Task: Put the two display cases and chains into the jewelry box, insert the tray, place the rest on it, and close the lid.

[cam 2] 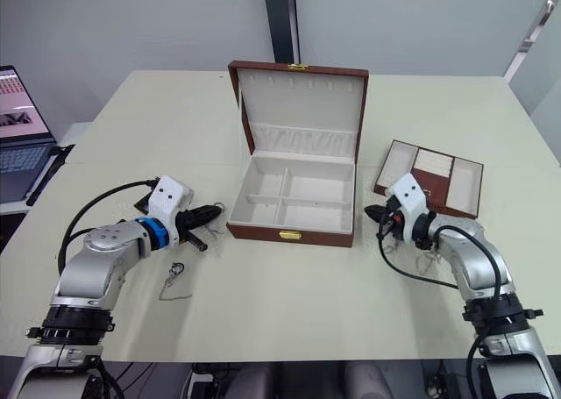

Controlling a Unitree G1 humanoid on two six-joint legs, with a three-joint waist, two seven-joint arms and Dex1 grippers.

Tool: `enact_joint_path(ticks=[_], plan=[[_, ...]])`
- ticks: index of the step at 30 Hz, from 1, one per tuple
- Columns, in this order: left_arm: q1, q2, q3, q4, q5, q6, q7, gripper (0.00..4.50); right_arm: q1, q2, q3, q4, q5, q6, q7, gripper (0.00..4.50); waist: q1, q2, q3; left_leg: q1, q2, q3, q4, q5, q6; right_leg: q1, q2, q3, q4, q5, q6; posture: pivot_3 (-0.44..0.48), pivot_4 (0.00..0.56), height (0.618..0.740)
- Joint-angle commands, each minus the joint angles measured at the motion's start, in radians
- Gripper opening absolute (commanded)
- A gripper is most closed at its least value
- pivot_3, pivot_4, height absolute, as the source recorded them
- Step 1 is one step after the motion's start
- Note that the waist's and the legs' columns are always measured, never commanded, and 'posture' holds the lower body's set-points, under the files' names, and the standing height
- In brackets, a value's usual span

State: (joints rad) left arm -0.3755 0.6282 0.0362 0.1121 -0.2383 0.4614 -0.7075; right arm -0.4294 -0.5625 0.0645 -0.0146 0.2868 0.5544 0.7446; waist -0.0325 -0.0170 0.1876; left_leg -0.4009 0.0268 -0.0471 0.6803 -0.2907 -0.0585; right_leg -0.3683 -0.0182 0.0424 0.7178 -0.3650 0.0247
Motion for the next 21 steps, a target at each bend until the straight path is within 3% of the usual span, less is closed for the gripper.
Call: enact_joint_path(ticks=[1, 21], plan=[[0.004, -0.018, -0.023, -0.048, -0.002, 0.006, -0.013, 0.02, -0.029, 0.019, 0.003, -0.034, 0.0, -0.005, -0.003, 0.0, -0.001, 0.0, 0.0, 0.0, 0.0, 0.0, 0.0, 0.0, 0.0, 0.0, 0.0, 0.0, 0.0, 0.0, 0.0, 0.0, 0.15, 0.74], [0.084, -0.034, -0.05, -0.182, -0.025, 0.081, -0.064, 0.02, -0.009, 0.038, 0.011, -0.055, 0.004, 0.004, 0.01, 0.0, -0.001, 0.0, 0.0, 0.0, 0.0, 0.0, 0.0, 0.0, 0.001, 0.0, 0.0, 0.0, 0.0, 0.0, 0.0, 0.0, 0.15, 0.74]])
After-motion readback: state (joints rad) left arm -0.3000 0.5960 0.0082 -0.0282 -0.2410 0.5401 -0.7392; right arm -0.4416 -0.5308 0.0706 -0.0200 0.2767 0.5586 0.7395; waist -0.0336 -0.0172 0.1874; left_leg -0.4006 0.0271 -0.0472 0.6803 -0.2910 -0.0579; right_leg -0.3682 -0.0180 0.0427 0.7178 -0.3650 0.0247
